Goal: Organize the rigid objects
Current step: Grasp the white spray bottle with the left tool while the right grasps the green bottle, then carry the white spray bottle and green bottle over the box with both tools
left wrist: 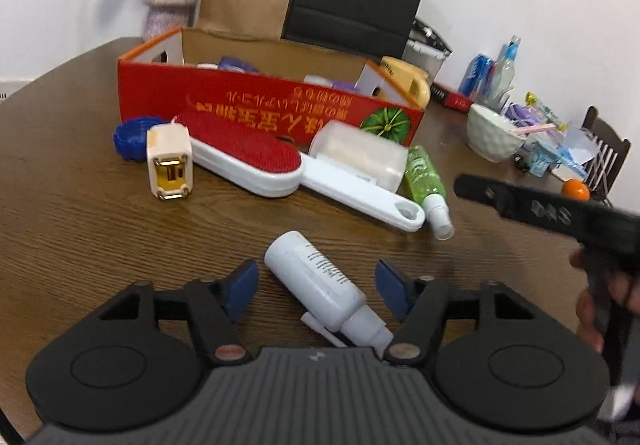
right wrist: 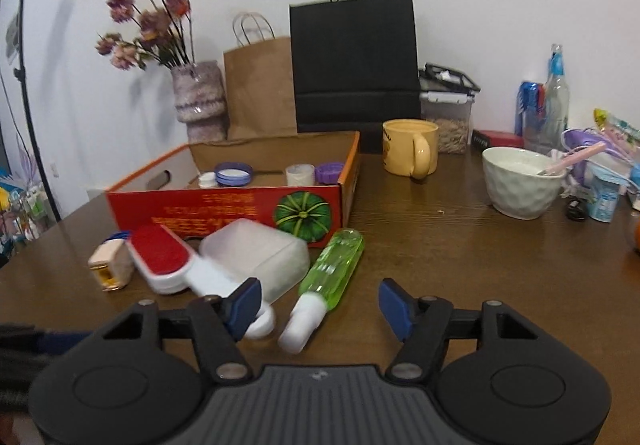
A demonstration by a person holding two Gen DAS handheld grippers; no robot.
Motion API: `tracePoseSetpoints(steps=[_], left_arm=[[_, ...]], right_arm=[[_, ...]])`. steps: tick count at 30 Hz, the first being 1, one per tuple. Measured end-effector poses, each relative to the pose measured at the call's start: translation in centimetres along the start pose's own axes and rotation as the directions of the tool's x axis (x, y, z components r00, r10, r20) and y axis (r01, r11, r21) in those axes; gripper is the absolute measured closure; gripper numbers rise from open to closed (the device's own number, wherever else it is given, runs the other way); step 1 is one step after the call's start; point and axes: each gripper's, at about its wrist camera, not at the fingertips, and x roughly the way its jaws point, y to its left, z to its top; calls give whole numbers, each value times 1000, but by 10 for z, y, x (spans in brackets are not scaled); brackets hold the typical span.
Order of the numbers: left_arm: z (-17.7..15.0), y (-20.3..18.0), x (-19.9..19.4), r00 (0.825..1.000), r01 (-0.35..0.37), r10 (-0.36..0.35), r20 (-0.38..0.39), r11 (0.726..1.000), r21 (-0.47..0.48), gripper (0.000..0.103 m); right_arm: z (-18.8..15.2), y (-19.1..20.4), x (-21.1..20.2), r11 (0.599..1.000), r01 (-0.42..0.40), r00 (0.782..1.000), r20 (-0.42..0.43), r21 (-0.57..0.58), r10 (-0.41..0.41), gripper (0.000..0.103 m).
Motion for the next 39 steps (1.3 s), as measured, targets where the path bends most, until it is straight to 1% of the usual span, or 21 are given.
tracePoseSetpoints(steps=[3, 4, 5, 6, 8, 11, 14, 16, 17, 18, 21, 24, 26, 28, 30, 33, 39], left_arm=[[1, 0, 10, 1000, -18, 18, -3, 1000, 7, 58], [3, -1, 12, 1000, -25, 25, 0, 999, 20, 60], [4, -1, 14, 999, -36, 36, 2, 999, 35, 66], [6, -1, 17, 999, -47, 47, 3, 998, 47, 70], [10, 1, 20, 998, -63, 63, 9, 996, 59, 70], [15, 1, 26, 997, -80, 80, 1, 993, 86, 70], [19, -2, 32, 996, -94, 95, 5, 988, 123, 70], [20, -3, 35, 995, -99, 98, 11, 986, 137, 72], [20, -4, 36, 995, -100, 98, 16, 984, 146, 74], [19, -5, 36, 995, -102, 100, 23, 983, 152, 74], [15, -6, 30, 994, -104, 97, 55, 982, 160, 75], [12, -7, 15, 991, -102, 85, 101, 979, 178, 75], [10, -7, 1, 985, -117, 91, 149, 977, 181, 75], [8, -7, -14, 974, -144, 109, 197, 974, 176, 75], [7, -5, -28, 966, -165, 126, 226, 972, 166, 75], [4, 2, -50, 958, -170, 131, 253, 976, 135, 75], [-2, 9, -95, 934, -194, 154, 323, 976, 95, 74]], right_arm=[[8, -3, 26, 1000, 1, 999, -35, -4, -1, 42], [10, -3, 33, 1000, 5, 999, -43, -10, -5, 43], [12, -2, 40, 1000, 13, 998, -54, -20, -14, 44], [14, -1, 48, 999, 19, 998, -67, -30, -21, 47], [15, -2, 57, 999, 24, 996, -86, -30, -26, 52], [18, -6, 68, 1000, 3, 994, -108, -10, -4, 58], [19, -10, 82, 1000, -2, 990, -139, 12, 4, 61], [18, -11, 89, 1000, 0, 988, -153, 25, 4, 64], [18, -10, 89, 1000, 7, 989, -149, 17, -5, 69], [17, -10, 89, 1000, 15, 989, -148, 8, -13, 72], [14, -11, 85, 1000, 24, 990, -139, 8, -23, 72], [8, -10, 74, 999, 44, 990, -135, -14, -46, 72], [4, -10, 60, 999, 38, 993, -114, -5, -39, 72], [-1, -9, 41, 999, 39, 995, -87, 5, -38, 72], [-6, -5, 19, 999, 31, 998, -46, 22, -30, 72], [-15, 8, -17, 1000, 6, 1000, 20, 28, -6, 72], [-40, 40, -84, 998, -49, 990, 135, 44, 43, 72]])
